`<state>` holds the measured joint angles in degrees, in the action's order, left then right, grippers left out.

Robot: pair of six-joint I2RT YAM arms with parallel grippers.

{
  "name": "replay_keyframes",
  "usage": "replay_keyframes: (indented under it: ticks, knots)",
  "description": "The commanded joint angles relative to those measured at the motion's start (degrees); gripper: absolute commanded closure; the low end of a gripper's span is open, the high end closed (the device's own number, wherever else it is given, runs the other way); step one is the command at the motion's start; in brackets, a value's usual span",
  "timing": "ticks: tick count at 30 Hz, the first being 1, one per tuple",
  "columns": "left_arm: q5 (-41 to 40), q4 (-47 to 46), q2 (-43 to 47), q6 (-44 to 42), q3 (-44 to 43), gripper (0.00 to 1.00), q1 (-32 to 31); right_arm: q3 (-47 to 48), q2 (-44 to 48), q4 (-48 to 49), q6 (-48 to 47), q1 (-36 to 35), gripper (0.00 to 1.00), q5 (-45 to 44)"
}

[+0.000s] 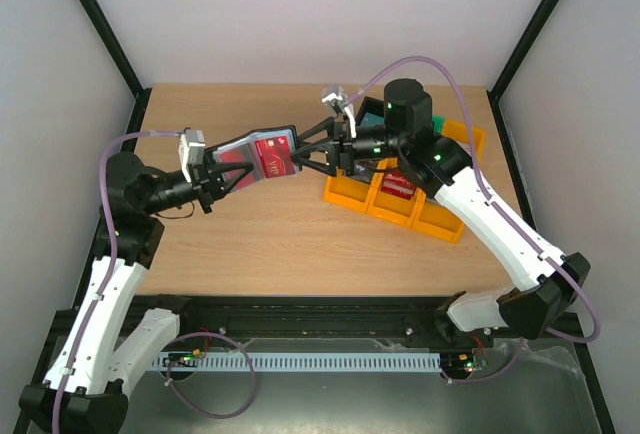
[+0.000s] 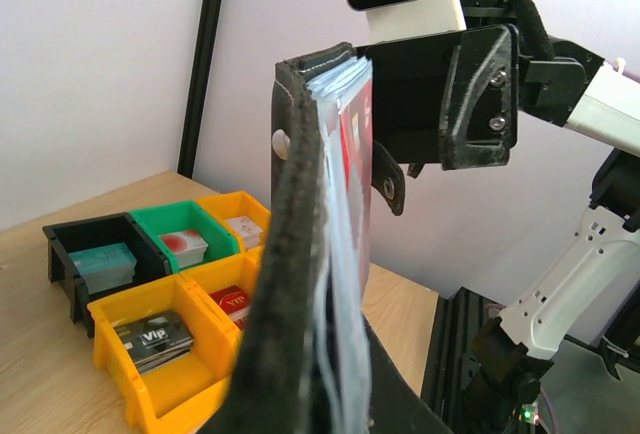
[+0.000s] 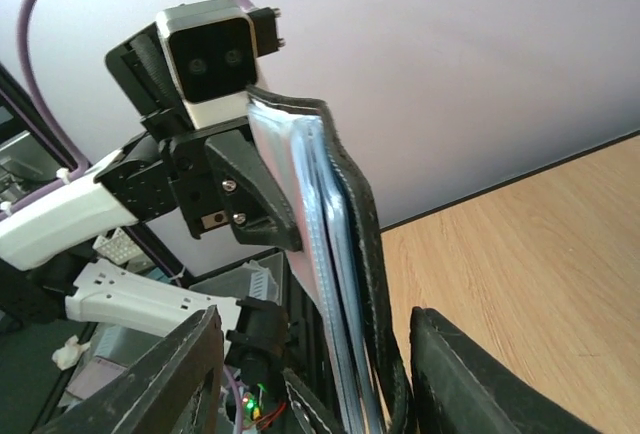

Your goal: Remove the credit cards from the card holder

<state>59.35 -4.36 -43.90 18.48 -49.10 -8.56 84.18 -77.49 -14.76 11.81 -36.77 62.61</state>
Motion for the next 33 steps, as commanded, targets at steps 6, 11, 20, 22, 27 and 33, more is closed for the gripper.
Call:
replay_keyframes:
  ticks: [6,11,20,22,27,33]
  knots:
    - [1.31,-2.18,0.56,-0.19,0.08,0.98,0.3,-1.86,0.12,6.22,1.04,-0.14,0.76,-5.35]
    - [2.39,-4.45,0.92,-0.58,0.96,0.98,0.21,-1.0,-2.07,6.66,2.17,-0.14,0.79,-1.78]
    - [2.82,-5.43,0.85,-0.81,1.12,0.98,0.12,-2.34,-2.78,10.8,4.68,-1.0,0.72,-1.95]
    - [3.33,-6.01,0.75,-0.76,1.28,0.98,0.12,-2.01,-3.36,11.2,4.75,-1.62,0.74,-1.79]
    - [5.48,-8.05,0.53,0.14,1.28,0.98,-0.04,-0.45,-5.46,12.18,5.09,-3.67,0.69,1.57]
    - [5.18,-7.74,0.51,0.76,1.17,0.98,0.02,0.06,-4.53,11.65,4.15,-3.88,0.98,4.73]
